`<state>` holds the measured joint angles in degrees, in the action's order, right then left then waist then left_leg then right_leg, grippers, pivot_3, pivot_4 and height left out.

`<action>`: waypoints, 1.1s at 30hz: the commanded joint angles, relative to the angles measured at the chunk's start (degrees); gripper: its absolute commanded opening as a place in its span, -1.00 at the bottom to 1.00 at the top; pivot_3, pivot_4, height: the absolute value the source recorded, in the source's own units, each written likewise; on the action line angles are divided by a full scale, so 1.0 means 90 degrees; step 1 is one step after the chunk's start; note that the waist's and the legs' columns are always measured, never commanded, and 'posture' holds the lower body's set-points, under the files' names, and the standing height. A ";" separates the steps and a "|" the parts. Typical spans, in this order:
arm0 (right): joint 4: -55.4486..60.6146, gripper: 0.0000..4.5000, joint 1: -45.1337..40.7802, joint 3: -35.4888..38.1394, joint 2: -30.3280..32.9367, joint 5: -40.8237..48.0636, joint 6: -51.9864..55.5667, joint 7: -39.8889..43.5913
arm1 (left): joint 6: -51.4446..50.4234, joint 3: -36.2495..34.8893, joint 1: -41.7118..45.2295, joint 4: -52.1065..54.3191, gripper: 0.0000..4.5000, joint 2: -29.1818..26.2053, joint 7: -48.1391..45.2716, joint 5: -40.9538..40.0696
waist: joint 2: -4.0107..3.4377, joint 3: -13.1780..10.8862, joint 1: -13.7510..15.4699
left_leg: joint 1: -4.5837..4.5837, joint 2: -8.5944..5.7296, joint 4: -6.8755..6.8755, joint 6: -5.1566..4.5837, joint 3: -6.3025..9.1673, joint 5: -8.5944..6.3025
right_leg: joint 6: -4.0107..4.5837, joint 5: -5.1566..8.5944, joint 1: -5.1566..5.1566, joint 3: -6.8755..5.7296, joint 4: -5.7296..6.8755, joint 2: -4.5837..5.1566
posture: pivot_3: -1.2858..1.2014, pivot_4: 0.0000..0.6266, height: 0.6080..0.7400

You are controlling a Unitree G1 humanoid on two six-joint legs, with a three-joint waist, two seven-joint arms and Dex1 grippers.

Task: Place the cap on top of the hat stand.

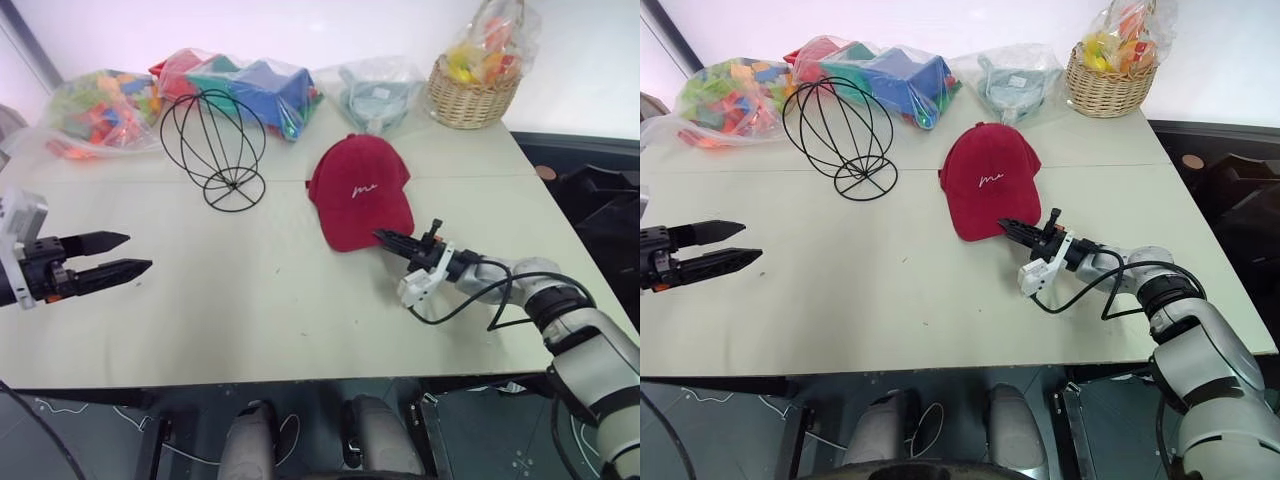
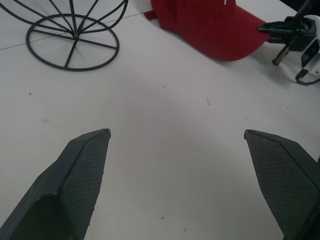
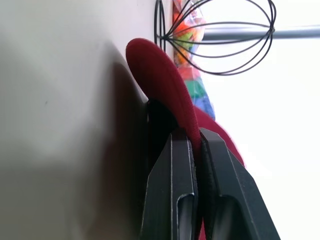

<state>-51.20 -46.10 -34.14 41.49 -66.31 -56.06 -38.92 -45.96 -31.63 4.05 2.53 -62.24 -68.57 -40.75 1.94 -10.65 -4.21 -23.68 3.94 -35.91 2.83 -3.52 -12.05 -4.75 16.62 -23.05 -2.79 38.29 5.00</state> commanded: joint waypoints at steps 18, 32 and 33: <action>0.4252 -0.99 -0.0797 0.2256 -0.1730 0.3311 0.3837 0.3666 | 0.0221 -0.0841 0.0121 -0.0667 1.00 -0.0636 -0.0463 0.0066 | -0.0010 -0.0013 0.0027 | -0.0027 0.0001 0.0007 -0.0012 0.0001 -0.0007 | -0.0001 -0.0001 -0.0026 -0.0003 -0.0004 -0.0003 | 0.03 -0.52 1.00; 0.3043 -0.99 -0.1814 0.1131 -0.3519 0.2625 0.3904 0.3306 | -0.0029 -0.1900 -0.0621 -0.0291 1.00 -0.0571 -0.0614 -0.0044 | -0.0009 -0.0012 0.0026 | -0.0086 0.0000 -0.0006 -0.0012 0.0003 -0.0006 | -0.0001 -0.0002 -0.0074 -0.0011 0.0003 0.0002 | 0.03 -0.52 1.00; 0.2934 -0.99 -0.1868 0.1076 -0.3589 0.2601 0.3853 0.3246 | -0.0052 -0.1949 -0.0647 -0.0251 1.00 -0.0549 -0.0576 -0.0061 | -0.0009 -0.0012 0.0026 | -0.0086 0.0000 -0.0006 -0.0012 0.0003 -0.0006 | -0.0001 -0.0002 -0.0074 -0.0011 0.0003 0.0003 | 0.03 -0.52 1.00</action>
<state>-25.12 -60.42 -24.36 10.17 -42.65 -20.03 -7.87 -46.15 -46.34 -1.91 -1.36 -66.88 -73.66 -40.58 1.87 -10.76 -3.97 -24.45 3.94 -35.96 2.72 -3.49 -12.11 -4.76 16.60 -23.72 -2.88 38.32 5.02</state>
